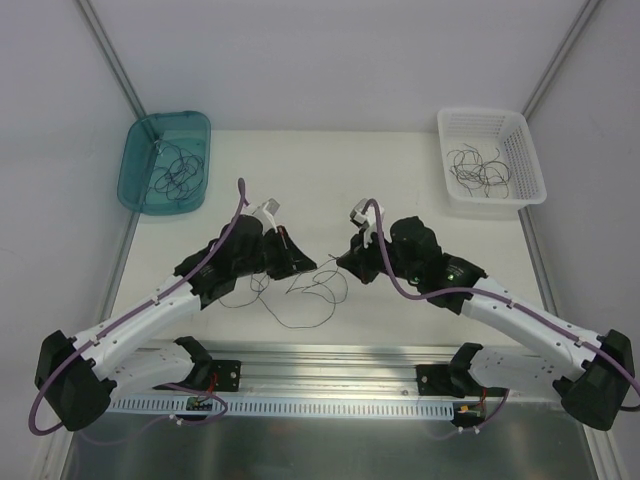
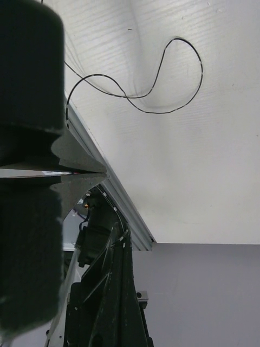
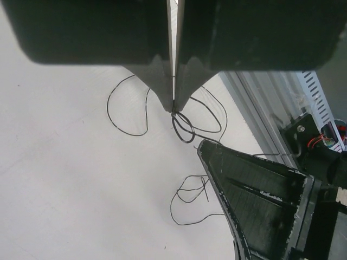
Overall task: Untangle the cables
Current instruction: Untie the cable.
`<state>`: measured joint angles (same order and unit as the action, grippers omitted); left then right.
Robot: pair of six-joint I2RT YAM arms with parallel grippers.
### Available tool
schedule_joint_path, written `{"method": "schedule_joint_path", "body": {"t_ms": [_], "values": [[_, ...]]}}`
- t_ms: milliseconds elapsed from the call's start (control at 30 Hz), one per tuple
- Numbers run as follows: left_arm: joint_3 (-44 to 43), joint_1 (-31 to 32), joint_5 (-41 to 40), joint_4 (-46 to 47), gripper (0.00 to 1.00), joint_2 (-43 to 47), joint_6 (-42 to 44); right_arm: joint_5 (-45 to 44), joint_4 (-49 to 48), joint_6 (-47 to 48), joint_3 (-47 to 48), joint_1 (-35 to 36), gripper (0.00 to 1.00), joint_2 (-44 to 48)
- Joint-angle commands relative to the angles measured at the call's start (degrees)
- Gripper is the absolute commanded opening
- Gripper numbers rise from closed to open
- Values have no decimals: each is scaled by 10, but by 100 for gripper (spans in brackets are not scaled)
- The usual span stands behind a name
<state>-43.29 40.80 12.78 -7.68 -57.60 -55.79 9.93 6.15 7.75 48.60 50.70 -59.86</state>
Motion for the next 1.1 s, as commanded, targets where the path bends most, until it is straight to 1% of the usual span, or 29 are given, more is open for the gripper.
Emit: {"method": "schedule_joint_path", "body": {"t_ms": [0, 33, 67, 100, 167, 200, 233, 267, 300, 333, 367, 400, 467, 500, 567, 600, 800, 1067], "values": [[7, -3, -16, -4, 0, 20, 31, 19, -28, -23, 11, -5, 1, 4], [5, -3, -17, -3, 0, 28, 43, 29, -15, -16, 13, -4, 1, 0], [1, -3, -15, -1, 5, 33, 59, 53, -4, -8, 18, -5, 1, -4], [-3, -3, -8, 3, 21, 37, 111, 66, 11, 7, 36, -4, 1, -18], [-15, -2, 8, 6, 41, 48, 173, 102, 57, 26, 54, -4, 1, -33], [-21, -1, 15, 6, 58, 52, 240, 111, 69, 32, 61, -4, 1, -46], [-22, -1, 41, 7, 63, 61, 275, 119, 89, 45, 73, -5, 1, -49], [-26, 0, 49, 7, 67, 65, 308, 132, 98, 51, 78, -5, 1, -54], [-27, 2, 56, 8, 70, 69, 369, 134, 107, 55, 83, -5, 1, -58], [-26, 6, 63, 12, 76, 76, 399, 135, 122, 61, 95, -5, 1, -65], [-24, 9, 73, 13, 78, 79, 424, 140, 127, 64, 98, -5, 1, -68], [-24, 11, 80, 14, 79, 79, 467, 142, 131, 65, 104, -6, 1, -70], [-22, 18, 101, 20, 79, 72, 504, 155, 138, 65, 115, -6, 1, -77], [-21, 21, 107, 22, 78, 69, 533, 160, 141, 65, 119, -6, 1, -80], [-19, 31, 124, 34, 75, 59, 553, 167, 150, 66, 129, -6, 1, -87], [-15, 37, 132, 37, 74, 58, 586, 169, 152, 67, 132, -5, 1, -89], [-6, 47, 158, 68, 65, 56, 650, 178, 162, 69, 138, -7, 1, -98], [-1, 48, 195, 75, 56, 31, 688, 194, 159, 65, 140, -11, 1, -97]]}}
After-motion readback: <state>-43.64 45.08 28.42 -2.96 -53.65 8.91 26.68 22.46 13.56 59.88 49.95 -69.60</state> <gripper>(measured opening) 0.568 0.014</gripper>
